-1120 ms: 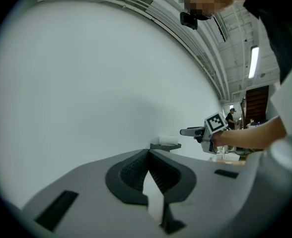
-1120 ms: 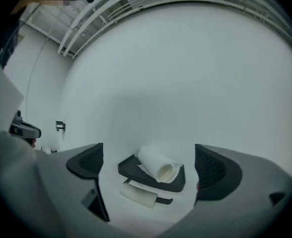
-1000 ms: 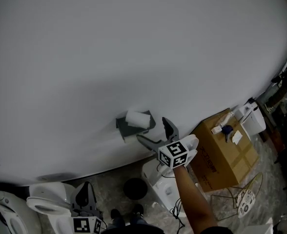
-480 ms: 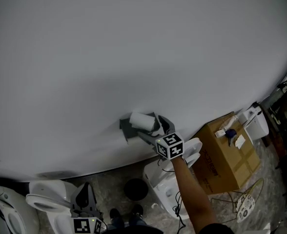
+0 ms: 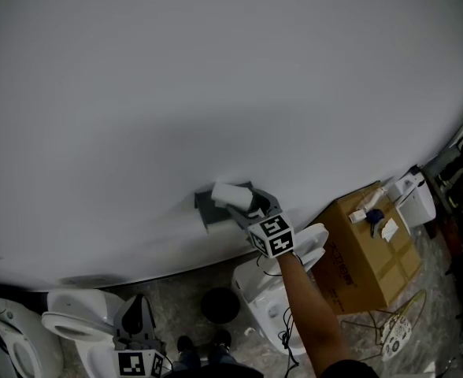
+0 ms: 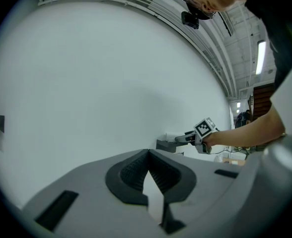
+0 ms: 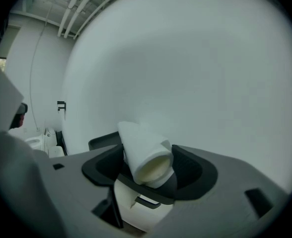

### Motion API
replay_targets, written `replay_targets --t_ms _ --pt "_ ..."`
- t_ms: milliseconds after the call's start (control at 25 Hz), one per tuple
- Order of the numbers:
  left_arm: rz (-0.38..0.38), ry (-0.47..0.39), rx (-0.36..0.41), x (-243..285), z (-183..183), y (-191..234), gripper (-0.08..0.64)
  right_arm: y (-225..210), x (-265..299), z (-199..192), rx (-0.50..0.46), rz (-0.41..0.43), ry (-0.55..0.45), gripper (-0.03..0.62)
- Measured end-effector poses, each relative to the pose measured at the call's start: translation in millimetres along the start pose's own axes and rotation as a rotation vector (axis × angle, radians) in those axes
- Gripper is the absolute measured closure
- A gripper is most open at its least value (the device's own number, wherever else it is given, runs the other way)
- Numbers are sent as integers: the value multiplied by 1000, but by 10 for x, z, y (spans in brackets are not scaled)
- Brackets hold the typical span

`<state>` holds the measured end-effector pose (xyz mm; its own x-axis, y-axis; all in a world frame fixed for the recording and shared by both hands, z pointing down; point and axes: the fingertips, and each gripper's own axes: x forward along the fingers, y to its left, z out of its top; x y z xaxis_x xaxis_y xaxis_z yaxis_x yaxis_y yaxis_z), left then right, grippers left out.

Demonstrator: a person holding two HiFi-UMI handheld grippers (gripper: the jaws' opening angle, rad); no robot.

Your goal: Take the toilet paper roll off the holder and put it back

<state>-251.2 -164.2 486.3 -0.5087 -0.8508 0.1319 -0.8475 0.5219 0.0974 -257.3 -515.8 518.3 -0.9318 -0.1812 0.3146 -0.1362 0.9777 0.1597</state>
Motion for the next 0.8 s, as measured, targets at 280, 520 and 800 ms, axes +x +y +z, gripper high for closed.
replay_targets --t_ms 280,520,800 --pt "-13 -12 0 27 29 -34 557 44 -50 38 8 6 -21 293" --pt "-21 -19 -4 22 57 -42 557 23 -160 193 18 -11 -56 295" --pt "-36 -22 -2 31 75 -83 557 -22 -391 615 -10 -32 -142 296"
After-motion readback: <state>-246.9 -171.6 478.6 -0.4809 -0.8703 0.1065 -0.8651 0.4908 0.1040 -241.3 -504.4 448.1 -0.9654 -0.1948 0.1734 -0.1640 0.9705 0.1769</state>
